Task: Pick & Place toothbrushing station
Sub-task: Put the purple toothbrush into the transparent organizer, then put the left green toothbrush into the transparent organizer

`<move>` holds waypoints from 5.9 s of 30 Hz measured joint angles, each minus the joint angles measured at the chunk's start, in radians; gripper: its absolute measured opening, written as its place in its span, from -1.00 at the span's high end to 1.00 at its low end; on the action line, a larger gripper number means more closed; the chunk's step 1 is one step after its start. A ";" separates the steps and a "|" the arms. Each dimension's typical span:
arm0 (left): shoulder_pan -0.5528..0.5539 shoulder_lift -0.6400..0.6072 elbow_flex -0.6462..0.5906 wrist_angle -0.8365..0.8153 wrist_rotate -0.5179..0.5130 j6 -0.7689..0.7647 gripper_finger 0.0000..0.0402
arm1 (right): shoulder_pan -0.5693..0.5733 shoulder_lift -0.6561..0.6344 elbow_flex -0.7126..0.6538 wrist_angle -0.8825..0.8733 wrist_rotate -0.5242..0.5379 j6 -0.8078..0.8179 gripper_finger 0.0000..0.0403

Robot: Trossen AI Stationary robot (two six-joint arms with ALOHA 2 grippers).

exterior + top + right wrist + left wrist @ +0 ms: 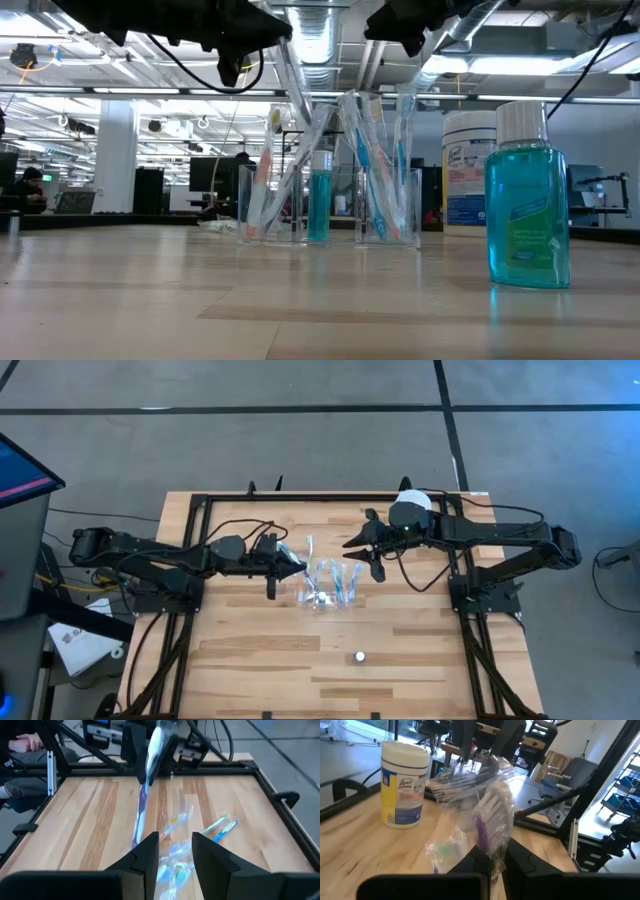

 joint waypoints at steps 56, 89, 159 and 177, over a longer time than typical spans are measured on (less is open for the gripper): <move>-0.085 0.153 -0.001 -0.183 -0.159 -0.112 0.95 | 0.002 0.001 0.000 -0.084 0.003 0.000 0.47; -0.091 0.219 0.000 -0.144 -0.166 -0.165 0.68 | 0.002 0.003 0.000 -0.098 0.003 0.000 0.47; 0.255 0.085 0.000 -0.656 -0.155 0.215 0.37 | 0.002 0.005 0.000 -0.113 0.002 -0.005 0.47; 0.265 0.197 0.000 -0.623 -0.166 0.471 0.37 | 0.002 0.005 0.000 -0.113 0.002 -0.011 0.47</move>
